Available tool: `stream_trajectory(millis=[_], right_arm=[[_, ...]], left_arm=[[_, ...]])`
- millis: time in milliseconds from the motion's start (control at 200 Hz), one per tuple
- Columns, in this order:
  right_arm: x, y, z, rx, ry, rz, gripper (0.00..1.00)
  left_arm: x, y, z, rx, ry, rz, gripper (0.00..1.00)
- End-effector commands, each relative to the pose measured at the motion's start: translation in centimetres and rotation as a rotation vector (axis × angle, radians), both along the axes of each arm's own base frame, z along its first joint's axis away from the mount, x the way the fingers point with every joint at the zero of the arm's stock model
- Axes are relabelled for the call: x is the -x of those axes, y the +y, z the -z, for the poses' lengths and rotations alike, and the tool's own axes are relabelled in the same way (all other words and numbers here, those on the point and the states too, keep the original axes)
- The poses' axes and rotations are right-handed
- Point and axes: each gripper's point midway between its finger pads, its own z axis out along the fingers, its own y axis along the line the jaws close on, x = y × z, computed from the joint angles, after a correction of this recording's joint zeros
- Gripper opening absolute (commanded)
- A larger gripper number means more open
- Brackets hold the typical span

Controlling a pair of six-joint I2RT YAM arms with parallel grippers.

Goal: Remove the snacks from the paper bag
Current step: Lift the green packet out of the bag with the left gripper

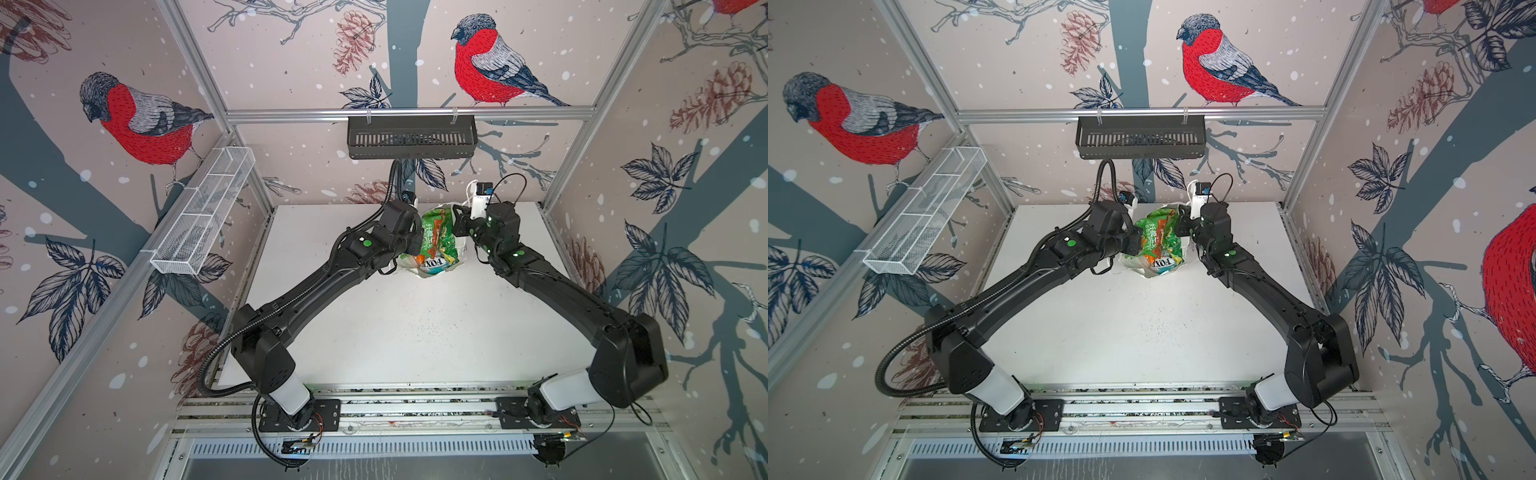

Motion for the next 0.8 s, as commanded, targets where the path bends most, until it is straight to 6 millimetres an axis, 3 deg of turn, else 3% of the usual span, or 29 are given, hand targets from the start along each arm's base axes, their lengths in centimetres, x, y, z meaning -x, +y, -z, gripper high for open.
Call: stream_trajectory(millis=[0, 590, 795], right_arm=[[-0.2, 0.1, -2.6, -0.072, -0.080, 0.002, 0.00], [-0.2, -0.3, -2.5, -0.065, -0.078, 0.026, 0.00], [-0.2, -0.4, -2.4, -0.063, -0.079, 0.030, 0.00]], left_arm=[[0.1, 0.4, -1.8, 0.039, -0.050, -0.009, 0.00], [1.5, 3.2, -5.9, 0.096, -0.109, -0.049, 0.00], [1.6, 5.5, -6.5, 0.098, -0.116, -0.095, 0.00]])
